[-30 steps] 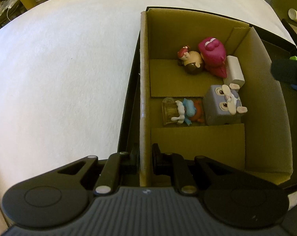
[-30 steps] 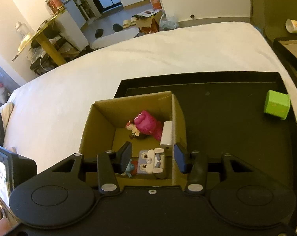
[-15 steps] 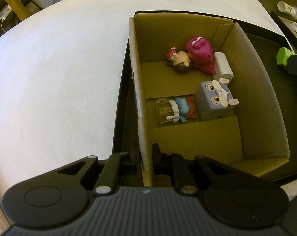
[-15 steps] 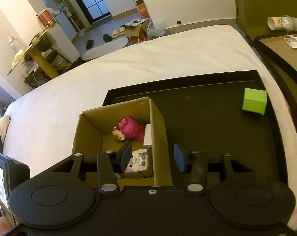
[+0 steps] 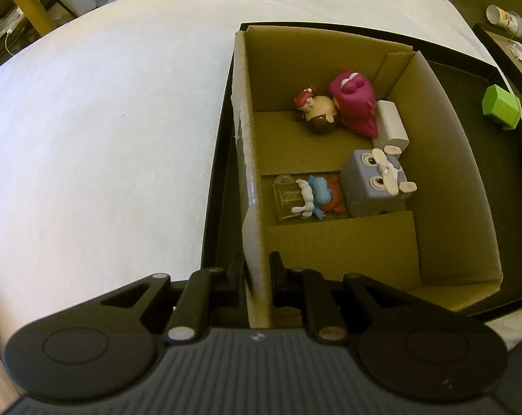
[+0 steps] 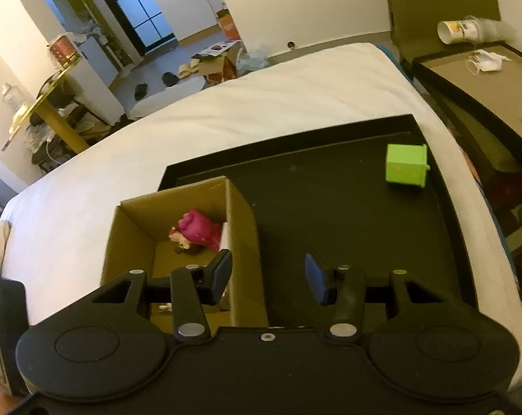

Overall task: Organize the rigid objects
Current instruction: 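Move the right gripper to the green cube toy on the tray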

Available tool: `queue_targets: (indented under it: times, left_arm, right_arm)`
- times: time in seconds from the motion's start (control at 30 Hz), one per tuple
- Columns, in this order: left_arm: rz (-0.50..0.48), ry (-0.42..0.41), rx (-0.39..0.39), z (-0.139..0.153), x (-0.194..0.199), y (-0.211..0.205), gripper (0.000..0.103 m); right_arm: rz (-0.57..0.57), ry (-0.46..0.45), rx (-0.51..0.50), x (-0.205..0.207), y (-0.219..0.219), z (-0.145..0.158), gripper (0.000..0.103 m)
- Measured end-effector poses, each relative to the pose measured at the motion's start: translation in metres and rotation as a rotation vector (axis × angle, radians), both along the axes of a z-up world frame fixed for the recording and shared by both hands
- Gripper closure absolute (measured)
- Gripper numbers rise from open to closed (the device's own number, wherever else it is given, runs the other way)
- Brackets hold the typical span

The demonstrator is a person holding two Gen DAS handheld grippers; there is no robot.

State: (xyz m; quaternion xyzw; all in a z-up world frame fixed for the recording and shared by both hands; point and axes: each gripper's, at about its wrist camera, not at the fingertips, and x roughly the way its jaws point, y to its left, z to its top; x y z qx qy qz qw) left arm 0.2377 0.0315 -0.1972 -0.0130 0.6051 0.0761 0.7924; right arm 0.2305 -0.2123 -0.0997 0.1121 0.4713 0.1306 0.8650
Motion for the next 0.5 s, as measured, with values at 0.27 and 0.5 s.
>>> queue_targets:
  times: [0.27, 0.5]
  left_arm:
    - [0.029, 0.006, -0.007, -0.004, 0.005, 0.004, 0.091]
    - [0.048, 0.001, 0.006, -0.009, 0.009, 0.005, 0.091]
  right_arm:
    - [-0.036, 0.015, -0.019, 0.004, -0.018, -0.013, 0.052]
    - [-0.102, 0.013, -0.033, 0.014, -0.041, -0.023, 0.048]
